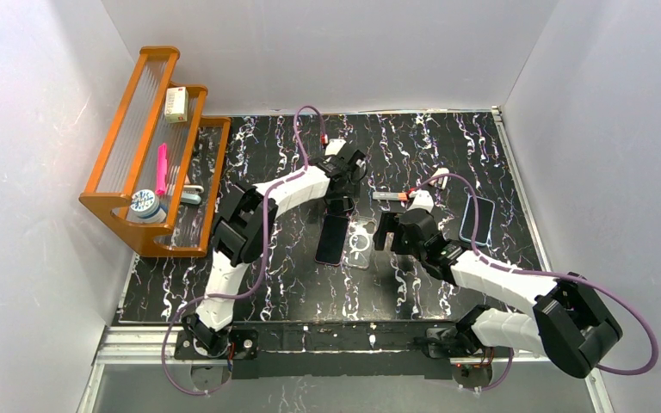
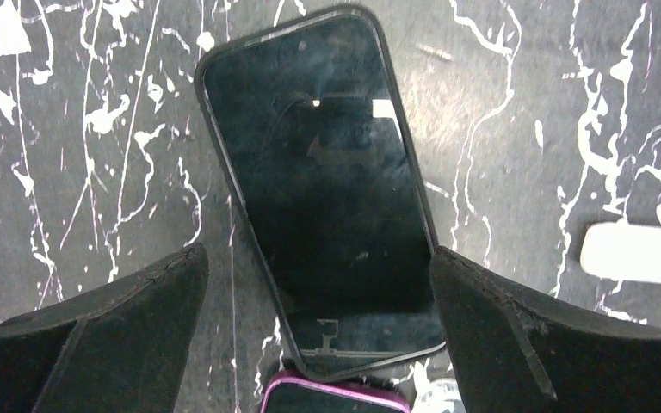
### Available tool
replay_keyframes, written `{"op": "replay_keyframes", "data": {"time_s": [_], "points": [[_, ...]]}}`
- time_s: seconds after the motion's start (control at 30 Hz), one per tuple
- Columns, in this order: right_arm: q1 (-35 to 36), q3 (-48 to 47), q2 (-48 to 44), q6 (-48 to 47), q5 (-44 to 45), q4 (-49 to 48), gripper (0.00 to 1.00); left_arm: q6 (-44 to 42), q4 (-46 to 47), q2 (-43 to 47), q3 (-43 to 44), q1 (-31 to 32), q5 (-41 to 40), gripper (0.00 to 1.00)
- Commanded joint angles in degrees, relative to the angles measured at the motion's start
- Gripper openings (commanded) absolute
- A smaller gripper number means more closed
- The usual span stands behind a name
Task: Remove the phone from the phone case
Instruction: Pick up the phone at the center of the board.
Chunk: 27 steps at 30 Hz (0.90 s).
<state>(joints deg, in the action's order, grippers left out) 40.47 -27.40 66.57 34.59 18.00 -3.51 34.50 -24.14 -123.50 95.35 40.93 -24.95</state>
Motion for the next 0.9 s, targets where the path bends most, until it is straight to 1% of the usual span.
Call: {"op": "replay_keyframes", "data": {"time_s": [0.0,0.17,0.33,0.43,0.53,0.7,0.77,0.87], "points": [[-0.5,0.5,-1.7,0.5,2.7,-1.0,0.99,0.0,-3.2,-2.1,5.1,-0.2,-5.0,0.98],[-0.6,0.5,-2.5,0.5,2.6,-0.7,0.99,1.5,-3.2,-5.2,6.3,-0.3,-4.9,0.98],[-0.7,0.6,-2.2,0.8,1.9,-0.8,0.99,3.0,-2.2,-6.2,6.4,-0.3,-3.9,0.98],[-0.7,0.6,-2.3,1.0,1.6,-0.7,0.99,2.9,-2.0,-6.3,5.8,-0.4,-4.7,0.95],[-0.7,0.7,-2.8,1.2,1.6,-0.4,0.99,3.1,-1.5,-5.0,3.4,-1.9,-5.5,0.88],[-0.7,0.7,-2.8,1.4,1.1,-0.6,0.99,1.5,1.1,-1.3,-2.1,-6.8,-2.7,0.65],[-0.7,0.5,-2.3,1.5,0.7,-0.5,0.99,-0.3,1.1,-0.2,-3.4,-8.5,-0.6,0.61],[-0.8,0.2,-1.5,1.8,-0.1,-0.8,0.99,-2.4,1.1,1.7,-5.9,-10.9,2.8,0.6]]}}
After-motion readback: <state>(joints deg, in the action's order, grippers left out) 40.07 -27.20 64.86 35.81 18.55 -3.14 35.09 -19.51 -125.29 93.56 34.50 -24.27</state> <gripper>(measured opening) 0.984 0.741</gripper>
